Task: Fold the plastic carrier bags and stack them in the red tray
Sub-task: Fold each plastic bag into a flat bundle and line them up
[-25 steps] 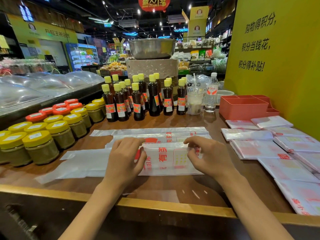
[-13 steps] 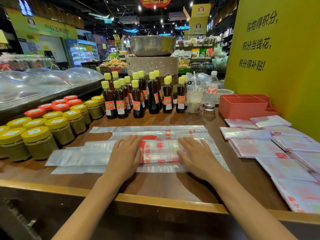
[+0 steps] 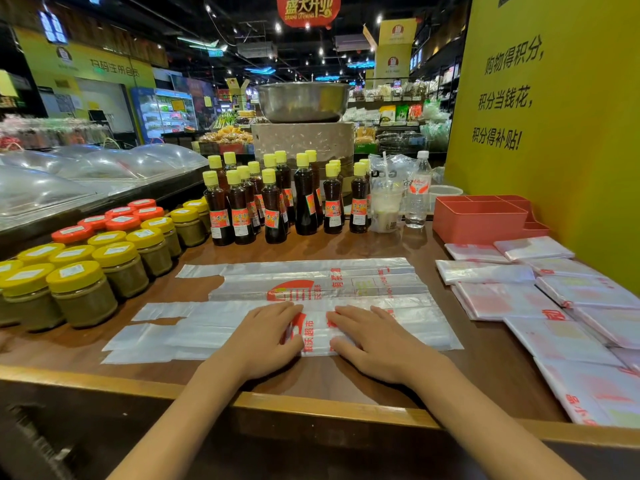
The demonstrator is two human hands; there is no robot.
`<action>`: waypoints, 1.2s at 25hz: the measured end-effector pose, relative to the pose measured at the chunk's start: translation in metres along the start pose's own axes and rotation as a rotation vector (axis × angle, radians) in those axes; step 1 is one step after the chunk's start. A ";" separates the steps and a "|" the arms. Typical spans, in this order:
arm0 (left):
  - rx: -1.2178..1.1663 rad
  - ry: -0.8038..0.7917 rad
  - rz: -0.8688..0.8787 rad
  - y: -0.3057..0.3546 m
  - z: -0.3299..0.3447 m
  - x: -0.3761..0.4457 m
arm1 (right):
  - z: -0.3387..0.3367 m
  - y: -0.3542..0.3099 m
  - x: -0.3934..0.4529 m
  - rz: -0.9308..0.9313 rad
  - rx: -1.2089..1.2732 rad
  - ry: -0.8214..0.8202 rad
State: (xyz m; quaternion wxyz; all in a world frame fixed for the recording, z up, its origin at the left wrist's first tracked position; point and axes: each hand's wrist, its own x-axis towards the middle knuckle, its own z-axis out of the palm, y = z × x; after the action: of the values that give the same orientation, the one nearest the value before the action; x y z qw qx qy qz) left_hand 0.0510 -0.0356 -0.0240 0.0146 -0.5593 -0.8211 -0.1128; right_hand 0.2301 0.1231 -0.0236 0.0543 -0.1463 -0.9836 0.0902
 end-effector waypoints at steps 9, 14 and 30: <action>0.058 -0.183 -0.093 -0.009 0.008 0.003 | 0.002 0.014 0.003 0.166 0.021 -0.135; 0.037 -0.214 -0.197 -0.022 0.002 0.005 | -0.003 0.044 -0.003 0.300 -0.005 -0.160; -0.031 -0.060 -0.582 -0.050 0.005 0.008 | -0.010 0.066 -0.012 0.434 -0.012 0.004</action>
State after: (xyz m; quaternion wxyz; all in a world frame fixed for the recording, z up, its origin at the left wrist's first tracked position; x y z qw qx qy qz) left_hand 0.0024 -0.0448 -0.0364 -0.0513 -0.3033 -0.9453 -0.1081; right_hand 0.2608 0.1834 -0.0280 0.0347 -0.3553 -0.9294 0.0934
